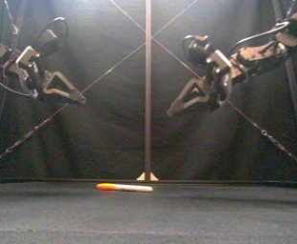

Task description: Uncap the pen

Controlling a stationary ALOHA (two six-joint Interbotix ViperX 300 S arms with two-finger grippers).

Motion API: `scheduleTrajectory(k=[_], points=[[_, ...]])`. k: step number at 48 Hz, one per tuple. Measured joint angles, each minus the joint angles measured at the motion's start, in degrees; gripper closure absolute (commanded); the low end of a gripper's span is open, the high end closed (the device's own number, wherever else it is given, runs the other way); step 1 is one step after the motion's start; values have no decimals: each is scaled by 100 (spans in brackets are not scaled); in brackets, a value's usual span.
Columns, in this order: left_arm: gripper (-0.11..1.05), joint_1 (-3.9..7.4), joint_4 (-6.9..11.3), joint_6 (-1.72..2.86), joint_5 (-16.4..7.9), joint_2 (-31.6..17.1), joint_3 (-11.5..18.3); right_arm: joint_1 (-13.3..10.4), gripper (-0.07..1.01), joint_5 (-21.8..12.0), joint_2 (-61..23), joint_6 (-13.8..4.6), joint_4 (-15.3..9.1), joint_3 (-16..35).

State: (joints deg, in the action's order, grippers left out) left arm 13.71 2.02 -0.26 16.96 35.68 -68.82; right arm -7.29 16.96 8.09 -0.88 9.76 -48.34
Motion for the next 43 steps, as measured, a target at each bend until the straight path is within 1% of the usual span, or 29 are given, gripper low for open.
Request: scheduleTrajectory(k=[6,7,8,9,11,14,16,18,19,20,23,31,33,36,43], points=[[83,18,-9,0,9,-70,0,-114,48,-62,-712,0,-62,378],[83,18,-9,9,9,-70,0,-123,44,-79,-826,0,-88,439],[82,26,0,0,0,-70,0,-141,41,-105,-923,0,-105,501],[82,18,0,9,9,-70,0,-167,37,-123,-1020,0,-132,562],[81,26,-9,0,0,-79,0,-211,31,-167,-1204,0,-167,686],[80,26,-9,0,0,-79,0,-281,23,-237,-1450,0,-264,879],[80,26,-9,0,-9,-79,0,-334,20,-299,-1591,0,-325,1002],[80,18,-9,0,-9,-79,0,-387,19,-360,-1723,0,-387,1134],[80,18,-9,9,-9,-79,0,-404,19,-396,-1767,0,-422,1178],[79,18,-9,0,-9,-79,0,-422,19,-431,-1811,0,-448,1230],[79,18,-9,0,-9,-79,0,-475,19,-536,-1934,0,-536,1362],[79,26,0,0,-18,-79,0,-527,19,-896,-2215,-9,-721,1714],[79,9,-9,0,-18,-79,0,-536,19,-1002,-2285,-18,-738,1802],[79,18,-9,0,-26,-79,0,-554,19,-1160,-2417,-9,-773,1951],[79,9,-9,0,-62,-79,-9,-598,19,-1477,-2672,-26,-773,2171]])
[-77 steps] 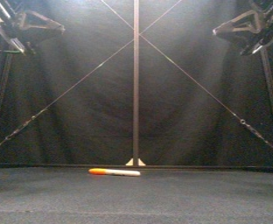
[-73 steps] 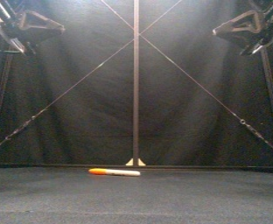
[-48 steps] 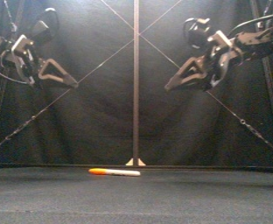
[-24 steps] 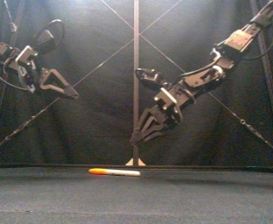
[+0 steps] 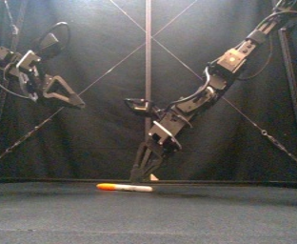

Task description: Uncap the pen

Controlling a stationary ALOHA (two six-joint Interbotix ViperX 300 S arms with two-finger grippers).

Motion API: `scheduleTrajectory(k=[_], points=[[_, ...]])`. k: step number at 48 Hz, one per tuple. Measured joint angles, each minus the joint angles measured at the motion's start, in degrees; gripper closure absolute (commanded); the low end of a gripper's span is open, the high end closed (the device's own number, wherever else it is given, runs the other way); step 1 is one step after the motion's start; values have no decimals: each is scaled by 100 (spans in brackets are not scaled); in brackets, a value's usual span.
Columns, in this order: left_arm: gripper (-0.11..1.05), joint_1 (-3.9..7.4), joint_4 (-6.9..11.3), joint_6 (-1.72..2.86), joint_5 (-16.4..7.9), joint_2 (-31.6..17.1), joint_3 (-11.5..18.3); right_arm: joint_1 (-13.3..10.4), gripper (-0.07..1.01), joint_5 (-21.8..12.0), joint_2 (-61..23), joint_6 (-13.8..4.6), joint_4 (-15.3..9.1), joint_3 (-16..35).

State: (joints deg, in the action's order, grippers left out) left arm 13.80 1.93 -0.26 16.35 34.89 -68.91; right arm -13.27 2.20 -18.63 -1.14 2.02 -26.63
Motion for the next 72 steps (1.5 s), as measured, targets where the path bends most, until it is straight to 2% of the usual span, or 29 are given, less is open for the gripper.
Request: scheduleTrajectory(k=[16,23,30,35,39,47,48,50,57,65,72], points=[[79,0,0,0,-53,0,-18,-62,21,-193,-220,9,-26,123],[76,0,0,0,-53,0,-18,-70,30,-316,-220,0,-26,123],[63,0,0,0,-53,0,-18,-62,43,-369,-220,-9,-35,132],[50,0,-9,0,-53,0,-18,-35,46,-378,-211,0,-70,123],[37,-9,-9,0,-53,0,-9,0,46,-413,-132,9,-185,105],[16,-9,-9,0,-53,0,53,88,46,-439,325,18,-606,79],[13,-9,0,18,-53,0,53,105,46,-431,404,0,-642,79],[9,-18,0,18,-53,0,79,132,46,-431,545,-18,-712,79],[-1,-123,35,26,-53,0,149,237,46,-422,932,35,-826,79],[-1,-316,211,44,-26,-9,272,404,46,-396,1195,18,-1055,79],[-1,-492,387,44,35,-9,308,527,46,-237,1389,35,-1310,9]])
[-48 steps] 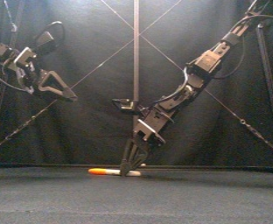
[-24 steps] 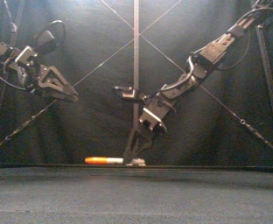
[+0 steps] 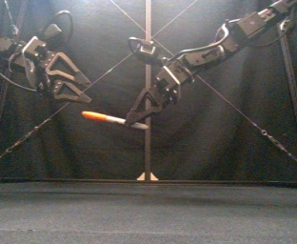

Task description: Uncap the pen

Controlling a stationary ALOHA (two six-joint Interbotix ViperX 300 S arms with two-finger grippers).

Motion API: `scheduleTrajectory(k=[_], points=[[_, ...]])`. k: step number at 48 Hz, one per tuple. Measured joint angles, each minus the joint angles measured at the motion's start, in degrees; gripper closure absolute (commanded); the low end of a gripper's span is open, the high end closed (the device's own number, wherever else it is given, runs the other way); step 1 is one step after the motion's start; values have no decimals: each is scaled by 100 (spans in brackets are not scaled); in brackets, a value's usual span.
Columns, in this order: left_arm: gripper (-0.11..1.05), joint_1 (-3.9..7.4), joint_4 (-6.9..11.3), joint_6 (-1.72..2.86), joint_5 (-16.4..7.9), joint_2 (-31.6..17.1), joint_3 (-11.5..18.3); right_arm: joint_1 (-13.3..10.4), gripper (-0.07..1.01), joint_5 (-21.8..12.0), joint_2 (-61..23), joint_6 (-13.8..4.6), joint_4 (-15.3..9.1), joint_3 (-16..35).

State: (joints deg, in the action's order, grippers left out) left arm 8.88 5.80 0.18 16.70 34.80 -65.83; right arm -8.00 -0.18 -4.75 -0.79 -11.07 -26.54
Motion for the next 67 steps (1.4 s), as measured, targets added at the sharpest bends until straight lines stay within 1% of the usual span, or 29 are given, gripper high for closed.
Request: scheduleTrajectory(k=[1,3,4,6,7,8,10,12,16,17,20,21,22,23,24,26,27,30,31,33,36,37,39,40,41,48,54,62,67], points=[[-1,-26,9,-9,0,9,-9,0,46,26,18,-9,-18,-18],[-1,-79,18,0,0,9,0,26,46,88,62,-9,-70,-44],[-1,-105,18,-9,0,9,0,26,46,123,79,-9,-88,-53],[-1,-141,18,0,9,0,0,44,46,202,114,-9,-105,-88],[-1,-149,26,-9,9,0,-9,44,46,237,141,-9,-114,-97],[-1,-167,26,0,0,9,-9,44,46,281,158,-9,-123,-123],[-1,-185,44,-9,9,9,-9,44,46,352,193,-9,-132,-149],[-1,-193,79,0,9,0,0,35,46,431,220,-18,-149,-176],[0,-193,158,0,9,9,-9,35,46,598,272,-9,-167,-246],[0,-193,193,-9,9,0,-9,44,46,633,281,0,-167,-255],[0,-193,290,0,18,0,0,44,46,712,290,-9,-176,-290],[0,-193,316,-9,18,9,0,35,46,729,290,-9,-176,-290],[0,-193,343,0,26,0,-9,35,46,747,290,-9,-176,-290],[0,-193,378,-9,26,0,0,35,46,756,290,-9,-176,-299],[0,-193,404,0,26,0,0,35,46,773,290,-9,-176,-299],[0,-193,466,-9,44,0,0,44,46,782,290,0,-176,-299],[0,-193,492,0,53,0,9,44,46,800,299,0,-185,-299],[0,-193,580,0,62,0,18,44,46,826,290,-9,-193,-290],[1,-193,606,-9,62,9,26,35,46,835,290,-9,-193,-299],[1,-193,668,0,62,0,35,44,46,853,290,0,-193,-299],[3,-193,738,0,62,0,35,44,46,861,290,0,-202,-299],[4,-193,756,-9,62,0,35,44,46,861,290,0,-202,-290],[7,-202,782,0,62,0,26,35,46,861,290,0,-211,-290],[8,-202,800,-9,62,9,35,44,46,861,290,0,-211,-299],[9,-211,809,0,62,0,35,44,46,870,290,0,-211,-299],[18,-255,826,0,62,0,26,44,46,879,290,0,-246,-290],[22,-290,826,0,62,0,35,44,46,888,290,0,-264,-290],[23,-325,870,0,62,0,35,26,46,976,290,0,-255,-290],[22,-378,879,0,70,0,35,26,46,1037,290,0,-264,-290]])
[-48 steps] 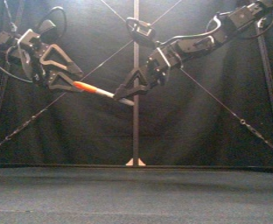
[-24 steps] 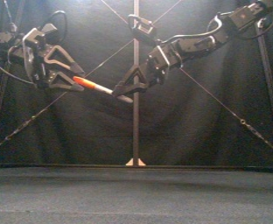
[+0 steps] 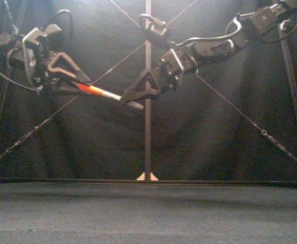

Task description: Uncap the pen

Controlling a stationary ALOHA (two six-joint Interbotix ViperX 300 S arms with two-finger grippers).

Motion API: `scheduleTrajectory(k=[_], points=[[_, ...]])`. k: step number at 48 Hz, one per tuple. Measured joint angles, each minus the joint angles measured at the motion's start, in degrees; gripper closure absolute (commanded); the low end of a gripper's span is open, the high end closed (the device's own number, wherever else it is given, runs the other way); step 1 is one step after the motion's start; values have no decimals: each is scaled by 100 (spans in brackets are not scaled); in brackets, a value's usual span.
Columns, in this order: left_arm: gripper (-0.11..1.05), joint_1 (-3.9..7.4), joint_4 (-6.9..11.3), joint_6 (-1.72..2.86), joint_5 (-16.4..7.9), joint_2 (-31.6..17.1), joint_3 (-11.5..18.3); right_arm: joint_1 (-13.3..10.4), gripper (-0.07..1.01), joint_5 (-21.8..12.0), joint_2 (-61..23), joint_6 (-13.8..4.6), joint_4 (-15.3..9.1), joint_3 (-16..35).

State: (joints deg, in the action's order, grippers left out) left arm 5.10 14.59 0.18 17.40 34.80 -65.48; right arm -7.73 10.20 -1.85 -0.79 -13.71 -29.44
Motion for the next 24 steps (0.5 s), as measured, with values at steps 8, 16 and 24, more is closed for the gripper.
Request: scheduleTrajectory(k=[8,16,24], points=[[22,-62,9,0,-9,-9,0,0,46,70,9,0,0,0],[27,-62,123,0,44,-44,26,0,46,97,0,0,0,0],[41,-44,141,0,114,-44,35,0,46,105,0,26,-9,0]])
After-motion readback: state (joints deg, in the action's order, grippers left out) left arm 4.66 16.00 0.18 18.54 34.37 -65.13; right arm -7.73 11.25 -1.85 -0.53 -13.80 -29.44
